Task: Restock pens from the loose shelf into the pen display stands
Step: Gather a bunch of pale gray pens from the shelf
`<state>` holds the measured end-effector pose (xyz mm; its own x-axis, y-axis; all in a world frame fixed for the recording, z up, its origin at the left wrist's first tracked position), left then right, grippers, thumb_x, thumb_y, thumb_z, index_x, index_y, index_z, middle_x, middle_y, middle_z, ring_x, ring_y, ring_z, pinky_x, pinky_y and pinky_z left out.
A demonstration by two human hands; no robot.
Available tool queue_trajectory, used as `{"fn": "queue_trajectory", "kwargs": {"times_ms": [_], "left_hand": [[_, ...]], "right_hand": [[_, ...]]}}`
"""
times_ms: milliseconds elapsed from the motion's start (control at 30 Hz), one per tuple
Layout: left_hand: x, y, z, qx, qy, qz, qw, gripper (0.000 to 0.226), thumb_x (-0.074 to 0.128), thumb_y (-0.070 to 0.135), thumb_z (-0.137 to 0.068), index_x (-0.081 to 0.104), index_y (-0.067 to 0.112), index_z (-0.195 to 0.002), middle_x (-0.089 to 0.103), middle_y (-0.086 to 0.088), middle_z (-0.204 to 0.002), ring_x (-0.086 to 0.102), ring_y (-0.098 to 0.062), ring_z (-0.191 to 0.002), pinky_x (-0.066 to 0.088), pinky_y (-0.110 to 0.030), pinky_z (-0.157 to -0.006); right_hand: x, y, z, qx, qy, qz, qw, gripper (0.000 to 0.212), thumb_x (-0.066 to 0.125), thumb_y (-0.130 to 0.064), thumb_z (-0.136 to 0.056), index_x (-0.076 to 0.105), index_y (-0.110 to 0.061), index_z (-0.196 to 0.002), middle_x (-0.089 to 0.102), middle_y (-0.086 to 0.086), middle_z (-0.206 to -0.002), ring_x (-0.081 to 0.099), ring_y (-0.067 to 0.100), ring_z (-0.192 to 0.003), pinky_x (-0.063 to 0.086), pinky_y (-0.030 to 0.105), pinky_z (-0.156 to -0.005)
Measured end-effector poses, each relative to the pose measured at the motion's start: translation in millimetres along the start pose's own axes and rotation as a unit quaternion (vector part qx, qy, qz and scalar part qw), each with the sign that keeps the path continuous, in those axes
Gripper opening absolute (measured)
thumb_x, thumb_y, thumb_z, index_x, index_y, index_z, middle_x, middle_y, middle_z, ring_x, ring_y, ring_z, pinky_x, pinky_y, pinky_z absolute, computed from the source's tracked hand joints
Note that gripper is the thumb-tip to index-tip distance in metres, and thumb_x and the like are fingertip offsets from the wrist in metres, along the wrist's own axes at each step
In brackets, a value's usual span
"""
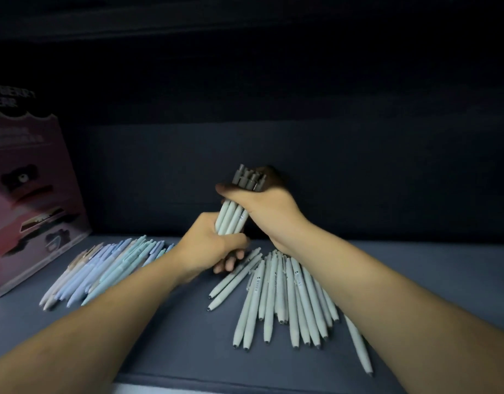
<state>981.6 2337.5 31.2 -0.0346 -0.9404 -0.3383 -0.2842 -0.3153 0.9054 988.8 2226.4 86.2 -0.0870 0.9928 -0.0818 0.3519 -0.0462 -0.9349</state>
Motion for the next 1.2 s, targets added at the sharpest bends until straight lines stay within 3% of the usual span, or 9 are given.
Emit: {"fn": "queue_trajectory", "kwargs": {"times_ms": [133, 200, 300, 367, 433, 567, 867, 1033, 1200], "left_hand": [[-7.6, 23.7, 10.8, -0.006, 0.038, -0.031, 0.999, 0.016, 0.063, -0.006, -0.083, 0.053, 0.006, -0.077, 0.052, -0.014, -0.055, 0.044, -0.02, -0.04, 0.031, -0.023, -0.037], [-9.1, 34.7, 21.1, -0.013, 0.039, -0.036, 0.999, 0.02, 0.063, -0.005, -0.082, 0.05, 0.008, -0.076, 0.05, -0.013, -0.056, 0.042, -0.019, -0.042, 0.03, -0.023, -0.038], [-8.2, 53.0, 42.3, -0.01, 0.048, -0.025, 0.999, 0.026, 0.062, -0.005, -0.084, 0.051, 0.014, -0.069, 0.048, -0.008, -0.055, 0.041, -0.017, -0.044, 0.03, -0.024, -0.039], [-2.1, 62.2, 59.5, -0.011, 0.06, 0.005, 0.998, 0.025, 0.061, -0.005, -0.084, 0.051, 0.014, -0.07, 0.048, -0.006, -0.055, 0.04, -0.015, -0.043, 0.028, -0.022, -0.039], [10.5, 65.6, 78.6, -0.018, 0.065, 0.038, 0.997, 0.02, 0.061, -0.006, -0.084, 0.051, 0.01, -0.076, 0.047, -0.006, -0.054, 0.038, -0.015, -0.041, 0.026, -0.02, -0.04], [48.1, 70.5, 117.1, -0.017, 0.061, 0.087, 0.994, 0.02, 0.063, -0.006, -0.084, 0.049, 0.009, -0.079, 0.045, -0.007, -0.053, 0.034, -0.016, -0.039, 0.024, -0.019, -0.041], [192.8, 115.3, 186.9, 0.028, -0.111, 0.208, 0.972, 0.027, 0.072, -0.001, -0.084, 0.049, 0.009, -0.077, 0.041, -0.01, -0.055, 0.032, -0.017, -0.041, 0.023, -0.023, -0.043], [295.9, 146.8, 245.0, 0.041, -0.248, 0.258, 0.933, 0.033, 0.078, 0.003, -0.083, 0.047, 0.01, -0.075, 0.038, -0.003, -0.052, 0.031, -0.017, -0.043, 0.024, -0.023, -0.042], [396.7, 186.6, 318.6, 0.033, -0.353, 0.298, 0.886, 0.03, 0.08, 0.011, -0.073, 0.051, 0.013, -0.068, 0.04, -0.01, -0.054, 0.029, -0.015, -0.041, 0.019, -0.024, -0.045]], "right_hand": [[-3.6, -22.7, 7.0, -0.012, -0.011, 0.005, 1.0, 0.053, 0.089, -0.031, -0.074, 0.055, -0.019, -0.113, 0.072, -0.004, -0.097, 0.07, 0.0, -0.077, 0.05, 0.01, -0.054], [-5.8, -35.1, 17.4, -0.016, -0.032, 0.036, 0.999, 0.054, 0.089, -0.034, -0.074, 0.057, -0.019, -0.115, 0.072, -0.005, -0.1, 0.07, 0.004, -0.086, 0.054, 0.014, -0.063], [-15.3, -52.8, 43.0, -0.04, -0.078, 0.112, 0.99, 0.037, 0.085, -0.033, -0.079, 0.066, -0.02, -0.108, 0.075, -0.004, -0.101, 0.072, 0.01, -0.094, 0.059, 0.03, -0.086], [-26.6, -59.1, 69.0, -0.054, -0.094, 0.114, 0.988, 0.043, 0.083, -0.027, -0.081, 0.062, -0.02, -0.118, 0.075, -0.004, -0.106, 0.072, 0.008, -0.097, 0.058, 0.036, -0.092], [-46.6, -62.4, 99.9, -0.06, -0.074, 0.107, 0.99, 0.058, 0.081, -0.026, -0.085, 0.05, -0.019, -0.134, 0.071, -0.004, -0.114, 0.071, 0.006, -0.1, 0.057, 0.033, -0.093], [-99.2, -61.4, 160.4, -0.082, 0.004, 0.163, 0.983, 0.043, 0.075, -0.021, -0.09, 0.057, -0.023, -0.128, 0.068, -0.006, -0.114, 0.07, 0.005, -0.098, 0.059, 0.029, -0.088], [-219.5, -87.2, 304.0, -0.037, 0.099, 0.455, 0.884, 0.034, 0.066, -0.038, -0.095, 0.054, -0.033, -0.126, 0.057, -0.015, -0.122, 0.056, 0.002, -0.109, 0.051, 0.03, -0.096], [-295.6, -104.2, 415.8, 0.048, 0.195, 0.52, 0.83, 0.041, 0.065, -0.038, -0.095, 0.053, -0.029, -0.133, 0.057, -0.01, -0.128, 0.055, 0.007, -0.115, 0.049, 0.033, -0.098], [-353.5, -119.4, 536.6, 0.132, 0.256, 0.567, 0.772, 0.042, 0.065, -0.037, -0.095, 0.051, -0.027, -0.133, 0.056, -0.009, -0.13, 0.058, 0.013, -0.114, 0.052, 0.037, -0.091]]}}
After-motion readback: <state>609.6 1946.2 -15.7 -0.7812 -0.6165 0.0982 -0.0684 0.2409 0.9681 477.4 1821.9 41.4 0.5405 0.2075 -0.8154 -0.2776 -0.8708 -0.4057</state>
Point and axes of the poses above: each hand's wrist, its own z-axis away from the middle knuckle, its own x-axis out of the palm, y = z × x, the point moved 10 cm from there along -z, towards the middle knuckle
